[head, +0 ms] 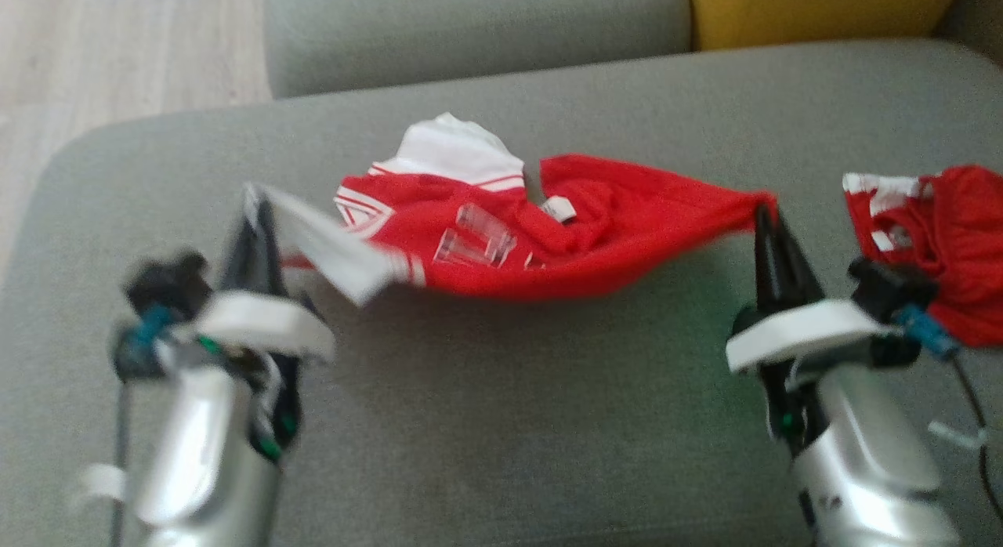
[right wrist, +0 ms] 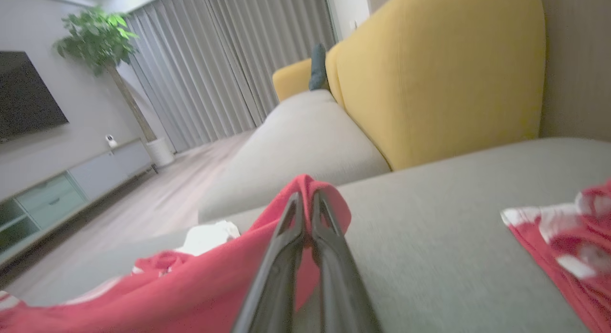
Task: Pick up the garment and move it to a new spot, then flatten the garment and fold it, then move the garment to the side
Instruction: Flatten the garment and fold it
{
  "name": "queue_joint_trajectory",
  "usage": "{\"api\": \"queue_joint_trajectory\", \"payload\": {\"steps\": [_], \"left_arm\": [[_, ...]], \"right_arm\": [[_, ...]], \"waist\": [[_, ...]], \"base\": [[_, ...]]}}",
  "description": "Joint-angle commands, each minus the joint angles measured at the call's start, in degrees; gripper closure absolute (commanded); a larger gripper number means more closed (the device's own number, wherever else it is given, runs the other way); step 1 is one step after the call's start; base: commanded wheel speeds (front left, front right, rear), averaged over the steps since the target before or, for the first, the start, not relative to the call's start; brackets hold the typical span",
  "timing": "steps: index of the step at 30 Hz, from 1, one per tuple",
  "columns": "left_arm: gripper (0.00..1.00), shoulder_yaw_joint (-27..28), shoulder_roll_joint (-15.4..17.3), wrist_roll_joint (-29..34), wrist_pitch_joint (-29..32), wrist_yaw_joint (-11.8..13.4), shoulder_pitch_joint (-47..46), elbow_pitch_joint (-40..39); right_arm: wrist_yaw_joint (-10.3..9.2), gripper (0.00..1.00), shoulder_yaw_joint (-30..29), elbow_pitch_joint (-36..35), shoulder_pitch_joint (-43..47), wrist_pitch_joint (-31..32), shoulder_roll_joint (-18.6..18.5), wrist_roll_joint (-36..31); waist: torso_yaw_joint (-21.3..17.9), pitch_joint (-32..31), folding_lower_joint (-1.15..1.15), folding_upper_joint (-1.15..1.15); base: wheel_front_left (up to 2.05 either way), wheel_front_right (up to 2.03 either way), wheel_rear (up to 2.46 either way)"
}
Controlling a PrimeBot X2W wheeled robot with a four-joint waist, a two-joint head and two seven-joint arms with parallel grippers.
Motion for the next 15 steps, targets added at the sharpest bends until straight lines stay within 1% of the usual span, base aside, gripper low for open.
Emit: {"api": "queue_joint_trajectory", "payload": {"steps": [1, 2, 3, 5, 7, 10, 13, 15], "left_arm": [[1.0, 4.26, 2.55, 2.53, -0.35, -1.12, -5.7, -6.62], [1.0, 5.16, 3.19, 3.56, -0.35, -1.66, -6.92, -8.8], [1.0, 5.16, 3.19, 3.56, -0.35, -1.66, -6.92, -8.8], [1.0, 6.57, 4.43, 5.33, -0.35, -2.75, -9.45, -13.16], [1.0, 7.64, 5.68, 6.64, -0.35, -3.72, -11.82, -17.35], [1.0, 8.62, 8.06, 8.64, -0.35, -4.48, -15.65, -22.4], [1.0, 8.85, 10.25, 10.14, 0.11, -4.7, -20.23, -23.94], [1.0, 8.55, 11.27, 10.89, 2.14, -4.74, -23.37, -22.99]], "right_arm": [[0.37, 1.0, 1.05, -3.47, -5.39, -0.23, -0.21, 1.47], [0.37, 1.0, 1.18, -4.2, -6.58, -0.23, -0.52, 2.09], [0.37, 1.0, 1.18, -4.2, -6.58, -0.23, -0.52, 2.09], [0.37, 1.0, 1.2, -5.91, -8.98, -0.19, -1.04, 4.57], [0.37, 1.0, 1.17, -8.55, -11.4, 0.42, -2.03, 7.44], [0.37, 1.0, 0.93, -13.97, -14.9, 2.57, -4.34, 10.73], [0.37, 1.0, 0.13, -19.02, -18.17, 6.07, -6.26, 13.05], [0.37, 1.0, 0.1, -21.08, -20.22, 8.92, -7.3, 13.23]], "waist": [[2.19, -2.93, 0.0, 0.0], [2.54, -3.45, 0.0, 0.0], [2.54, -3.45, 0.0, 0.0], [3.19, -4.38, 0.0, 0.0], [3.74, -5.0, 0.0, 0.0], [4.4, -5.01, 0.0, 0.0], [4.93, -4.05, 0.0, 0.0], [5.18, -2.79, 0.0, 0.0]], "base": [[0.0, 0.0, 0.0], [0.0, 0.0, 0.0], [0.0, 0.0, 0.0], [0.0, 0.0, 0.0], [0.0, 0.0, 0.0], [0.0, 0.0, 0.0], [0.0, 0.0, 0.0], [0.0, 0.0, 0.0]]}}
